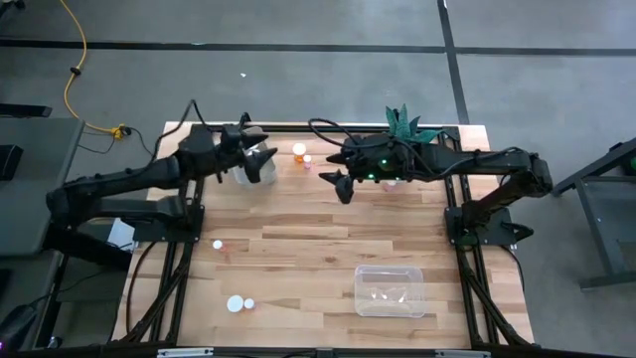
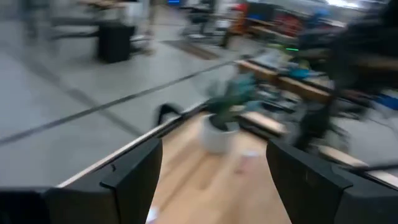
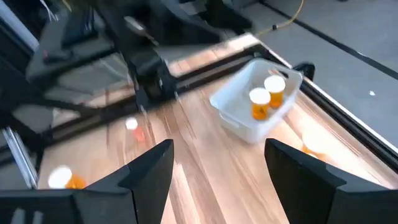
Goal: Pick and place medicine bottles into bin by pill shape (circle, oval)
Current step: Put the small red pill bottle into the transparent bin
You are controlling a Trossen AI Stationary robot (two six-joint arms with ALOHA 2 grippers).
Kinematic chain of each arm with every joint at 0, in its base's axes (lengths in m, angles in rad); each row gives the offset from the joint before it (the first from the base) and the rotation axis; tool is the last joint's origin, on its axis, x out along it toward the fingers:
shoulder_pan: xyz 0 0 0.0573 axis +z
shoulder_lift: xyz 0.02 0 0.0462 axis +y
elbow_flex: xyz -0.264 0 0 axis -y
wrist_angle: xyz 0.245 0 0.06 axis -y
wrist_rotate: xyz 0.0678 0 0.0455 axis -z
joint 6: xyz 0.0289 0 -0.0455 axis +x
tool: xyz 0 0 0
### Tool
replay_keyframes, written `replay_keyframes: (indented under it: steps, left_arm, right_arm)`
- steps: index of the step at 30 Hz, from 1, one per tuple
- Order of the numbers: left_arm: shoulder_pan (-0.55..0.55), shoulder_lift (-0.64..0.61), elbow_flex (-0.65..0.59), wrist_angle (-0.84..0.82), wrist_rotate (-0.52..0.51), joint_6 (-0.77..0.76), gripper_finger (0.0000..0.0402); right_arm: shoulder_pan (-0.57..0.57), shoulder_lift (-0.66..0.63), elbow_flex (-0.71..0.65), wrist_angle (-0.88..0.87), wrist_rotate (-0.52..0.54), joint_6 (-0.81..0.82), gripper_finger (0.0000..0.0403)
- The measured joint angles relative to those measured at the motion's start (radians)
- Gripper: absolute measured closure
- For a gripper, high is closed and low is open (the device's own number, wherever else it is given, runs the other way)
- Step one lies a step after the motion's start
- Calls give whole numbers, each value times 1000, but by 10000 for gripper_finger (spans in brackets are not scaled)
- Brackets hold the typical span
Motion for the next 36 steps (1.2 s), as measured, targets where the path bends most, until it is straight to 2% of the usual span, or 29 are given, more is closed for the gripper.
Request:
replay_keyframes:
  steps: [3,7,11,15,18,21,24,28,30,36]
  left_arm:
    - [-116,0,89,-46,33,34,123]
    - [-306,-1,146,-50,30,17,123]
    - [-506,2,152,-58,-98,20,123]
    - [-650,7,154,-105,-262,85,124]
    - [-729,9,215,-334,-381,91,124]
    - [-773,45,327,-689,-430,-27,124]
    - [-779,98,389,-1039,-362,-206,124]
    - [-789,151,356,-1314,-192,-305,124]
    - [-810,159,303,-1340,-139,-322,124]
    - [-879,152,139,-1306,-87,-332,124]
  right_arm:
    - [20,-23,0,-103,0,-15,158]
    - [64,-29,0,-194,12,-16,158]
    - [104,-30,0,-193,61,-43,158]
    - [116,-31,0,-213,87,-60,158]
    - [111,-39,0,-288,90,-73,158]
    - [108,-43,0,-344,101,-67,158]
    - [107,-43,0,-350,104,-67,158]
    - [107,-43,0,-346,110,-60,158]
    - [107,-43,0,-343,126,-49,158]
    - [107,-43,0,-342,130,-49,158]
